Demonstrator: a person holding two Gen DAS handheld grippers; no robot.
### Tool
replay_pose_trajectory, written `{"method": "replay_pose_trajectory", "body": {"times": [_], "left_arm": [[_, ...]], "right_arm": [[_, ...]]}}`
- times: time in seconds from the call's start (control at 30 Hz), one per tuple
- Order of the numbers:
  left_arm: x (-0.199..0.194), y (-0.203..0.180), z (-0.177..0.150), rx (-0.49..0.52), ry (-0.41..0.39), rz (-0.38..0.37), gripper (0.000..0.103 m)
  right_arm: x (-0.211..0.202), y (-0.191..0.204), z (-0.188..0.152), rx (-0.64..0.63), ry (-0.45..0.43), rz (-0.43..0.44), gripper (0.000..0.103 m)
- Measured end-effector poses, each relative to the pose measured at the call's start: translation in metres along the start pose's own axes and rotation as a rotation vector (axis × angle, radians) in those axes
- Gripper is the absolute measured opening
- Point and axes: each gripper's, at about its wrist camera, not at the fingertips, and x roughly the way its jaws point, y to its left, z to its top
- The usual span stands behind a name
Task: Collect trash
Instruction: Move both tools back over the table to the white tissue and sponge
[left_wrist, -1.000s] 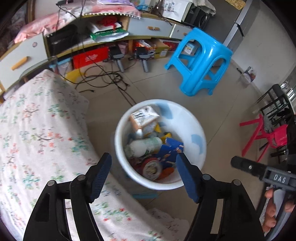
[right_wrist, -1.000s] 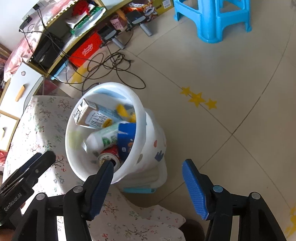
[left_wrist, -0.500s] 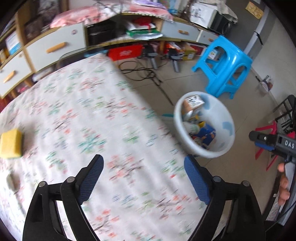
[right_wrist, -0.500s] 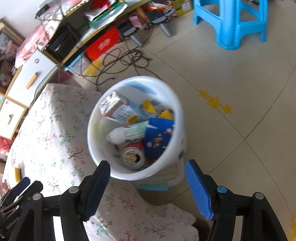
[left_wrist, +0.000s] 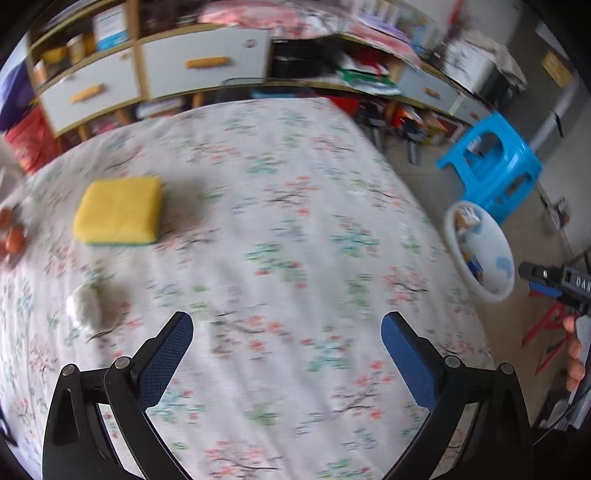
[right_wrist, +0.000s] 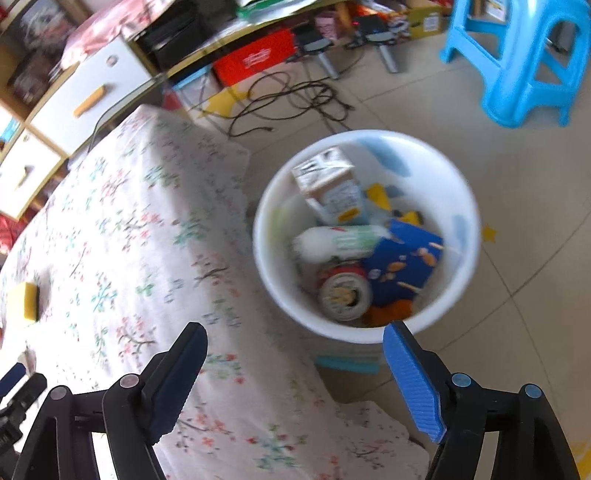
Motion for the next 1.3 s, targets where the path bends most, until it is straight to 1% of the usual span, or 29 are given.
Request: {"method": "replay_pose_trajectory", "body": {"times": [0.17,0.37,0.47,0.63,0.77,0.8,0.83,0.9,0.97,1.17,1.27,1.3], "left_arm": [[-0.002,0.047,-0.003,-0.097,-0.007,0.037,0.103],[-0.002,0.084,-0.003,-0.131,-0.004,0.116,0.103],[0.001,0.105,-0.003,-0.168,0.01,0.133,0.103],[0.01,0.135,-0.007,-0.202,0.03,0.193,0.103],[0.03,0.153,-0.013,-0.226,0.08,0.24,0.103],[0.03,0.152,-0.014,-0.203,0.052,0.263,0.103],[0.032,0.15,-0.016,-0.182,0.047,0.282,0.103],[0.033,0.145,-0.022,-0.148,0.009,0.31,0.103],[0.031,0.144,-0.028,-0.149,-0.04,0.314,0.103],[0.028,0.143,-0.039,-0.13,-0.103,0.31,0.103],[0.027,0.145,-0.039,-0.118,-0.11,0.295,0.103],[0.026,0.145,-0.037,-0.113,-0.111,0.273,0.103]], "right_arm": [[0.016,0.031,-0.004,-0.055,0.023,-0.02,0.083],[0.029,0.059,-0.005,-0.084,0.044,-0.023,0.083],[0.034,0.071,-0.005,-0.097,0.051,-0.023,0.084],[0.048,0.096,-0.005,-0.127,0.068,-0.025,0.084],[0.058,0.115,-0.008,-0.155,0.088,-0.021,0.084],[0.059,0.12,-0.009,-0.16,0.09,-0.02,0.084],[0.061,0.124,-0.009,-0.166,0.093,-0.018,0.084],[0.063,0.13,-0.011,-0.173,0.097,-0.015,0.084],[0.066,0.134,-0.011,-0.177,0.104,-0.013,0.084],[0.074,0.143,-0.012,-0.184,0.118,-0.016,0.084],[0.077,0.149,-0.014,-0.191,0.121,-0.015,0.084],[0.077,0.152,-0.015,-0.194,0.122,-0.014,0.084]]}}
